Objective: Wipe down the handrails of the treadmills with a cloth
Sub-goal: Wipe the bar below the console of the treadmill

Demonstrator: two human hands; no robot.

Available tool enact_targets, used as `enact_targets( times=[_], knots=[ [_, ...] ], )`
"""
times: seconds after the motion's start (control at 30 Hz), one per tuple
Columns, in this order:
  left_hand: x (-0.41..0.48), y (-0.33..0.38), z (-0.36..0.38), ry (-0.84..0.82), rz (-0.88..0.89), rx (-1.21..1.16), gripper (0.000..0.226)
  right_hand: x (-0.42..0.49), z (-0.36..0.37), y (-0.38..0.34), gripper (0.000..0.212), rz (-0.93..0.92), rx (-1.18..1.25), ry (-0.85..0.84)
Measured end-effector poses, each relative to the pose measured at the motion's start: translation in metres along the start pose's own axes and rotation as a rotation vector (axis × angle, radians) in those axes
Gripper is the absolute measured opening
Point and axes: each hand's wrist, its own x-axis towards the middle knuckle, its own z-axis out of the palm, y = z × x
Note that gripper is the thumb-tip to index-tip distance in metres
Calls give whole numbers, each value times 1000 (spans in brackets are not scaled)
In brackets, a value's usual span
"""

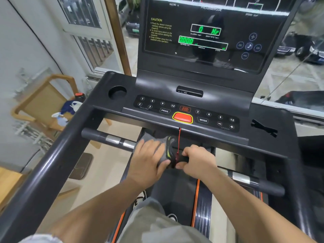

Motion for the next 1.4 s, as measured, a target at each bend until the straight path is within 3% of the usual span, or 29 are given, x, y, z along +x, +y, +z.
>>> enact_targets(
  times=[0.07, 0.2, 0.23, 0.33, 0.47, 0.53, 0.63, 0.8, 0.9, 1.0, 1.1, 1.13, 1.2, 1.23, 1.3, 1.4],
  knots=[
    [25, 0, -14, -107, -4, 61, 51, 1, 1, -1, 43, 7, -2, 5],
    [75, 7, -39, -495, -237, 65, 64, 2, 0, -2, 43, 72, 90, -9],
    [76, 11, -38, -496, -268, 70, 67, 1, -1, -2, 46, 89, 124, -8],
    [44, 20, -22, -264, -296, 104, 72, 2, 1, -2, 53, 99, 151, -3],
    [10, -3, -3, 66, -203, -13, 45, 4, -8, -3, 39, 56, 136, -102],
    [-1, -19, -11, 137, -281, 23, 43, 4, -22, -4, 40, 21, 165, -117],
    [-35, -45, -13, 267, -526, -107, 42, 10, -37, -17, 37, -60, 243, -54],
    [-52, -54, -27, 566, -1141, -861, 35, 26, -28, -63, 49, -176, 299, -113],
    [-32, -29, -23, 538, -1393, -1136, 56, 39, -20, -87, 51, -180, 188, -173],
    [-9, 1, -2, 269, -1529, -1466, 85, 52, -17, -106, 62, -141, 34, -213],
    [3, 12, 11, 65, -1618, -1802, 74, 65, -17, -118, 24, -168, -65, -240],
    [3, 11, 11, 69, -1591, -1856, 66, 69, -17, -121, 15, -163, -93, -252],
    [-1, -7, 15, 138, -1552, -1888, 56, 75, -19, -129, 20, -128, -125, -293],
    [-4, -23, 16, 173, -1568, -1890, 61, 79, -20, -133, 24, -103, -141, -315],
    [-8, -67, 8, 333, -1597, -1932, 69, 84, -22, -139, 32, -68, -163, -371],
    [-4, -131, -22, 609, -1555, -1866, 48, 89, -31, -144, 35, -57, -186, -438]
  ],
)
